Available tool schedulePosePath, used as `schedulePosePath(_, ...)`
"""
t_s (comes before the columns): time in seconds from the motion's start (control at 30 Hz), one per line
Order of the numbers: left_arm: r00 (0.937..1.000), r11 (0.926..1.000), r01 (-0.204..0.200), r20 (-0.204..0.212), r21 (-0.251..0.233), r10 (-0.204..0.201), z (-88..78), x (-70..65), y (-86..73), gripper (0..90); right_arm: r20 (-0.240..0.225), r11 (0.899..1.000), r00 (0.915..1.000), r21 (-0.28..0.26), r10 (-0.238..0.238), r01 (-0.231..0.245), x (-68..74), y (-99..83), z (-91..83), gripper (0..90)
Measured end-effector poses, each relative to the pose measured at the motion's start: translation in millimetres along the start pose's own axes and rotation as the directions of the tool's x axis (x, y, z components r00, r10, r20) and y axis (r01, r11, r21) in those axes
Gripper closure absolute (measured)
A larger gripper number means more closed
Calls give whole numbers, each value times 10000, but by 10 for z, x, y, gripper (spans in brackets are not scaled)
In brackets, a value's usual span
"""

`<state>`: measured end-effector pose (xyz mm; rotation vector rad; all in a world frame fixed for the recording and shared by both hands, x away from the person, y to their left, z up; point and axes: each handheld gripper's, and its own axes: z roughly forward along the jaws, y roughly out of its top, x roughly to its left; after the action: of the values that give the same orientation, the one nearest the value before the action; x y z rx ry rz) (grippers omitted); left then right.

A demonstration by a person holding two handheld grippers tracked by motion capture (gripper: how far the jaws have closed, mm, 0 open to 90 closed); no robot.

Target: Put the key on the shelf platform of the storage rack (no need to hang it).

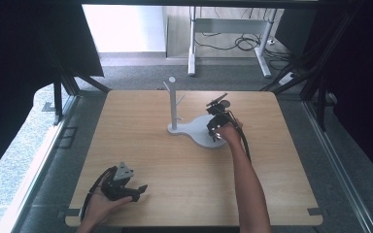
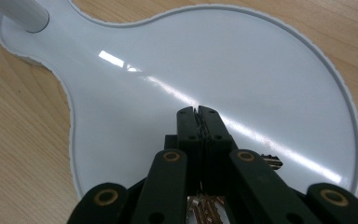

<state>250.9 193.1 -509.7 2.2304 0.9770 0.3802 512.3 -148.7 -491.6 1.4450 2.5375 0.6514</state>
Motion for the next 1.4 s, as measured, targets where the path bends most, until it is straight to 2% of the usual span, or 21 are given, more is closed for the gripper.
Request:
schedulePosePath(0.27,10000,10000,-32,4,18,32,2,-14,5,229,-72,9999,9999,82,-73,74,11,-3,27,855)
schedulePosePath(0.37,10000,10000,-41,4,26,41,5,-15,6,229,-74,9999,9999,80,-137,138,24,0,23,808)
schedulePosePath(0.5,10000,10000,-50,18,34,50,9,-19,7,229,-15,9999,10000,-54,-88,88,30,-5,-13,694)
schedulePosePath(0.67,9999,9999,-128,36,100,128,16,-30,11,229,-43,9979,9999,-639,-98,95,36,-16,-143,605)
schedulePosePath(0.77,9999,9998,-134,59,112,134,22,-39,13,229,21,9945,9994,-989,-338,338,55,-33,-234,571)
schedulePosePath(0.93,9999,9998,-135,35,113,135,16,-31,12,229,-111,9907,9980,-1221,-626,608,86,-102,-338,538)
schedulePosePath(1.13,10000,9999,-90,-11,104,90,8,-16,9,228,-341,9875,9943,-1252,-1006,956,140,-207,-445,511)
schedulePosePath(1.4,10000,10000,44,-72,34,-44,-7,10,1,228,-705,9810,9884,-1505,-1342,1224,177,-448,-639,481)
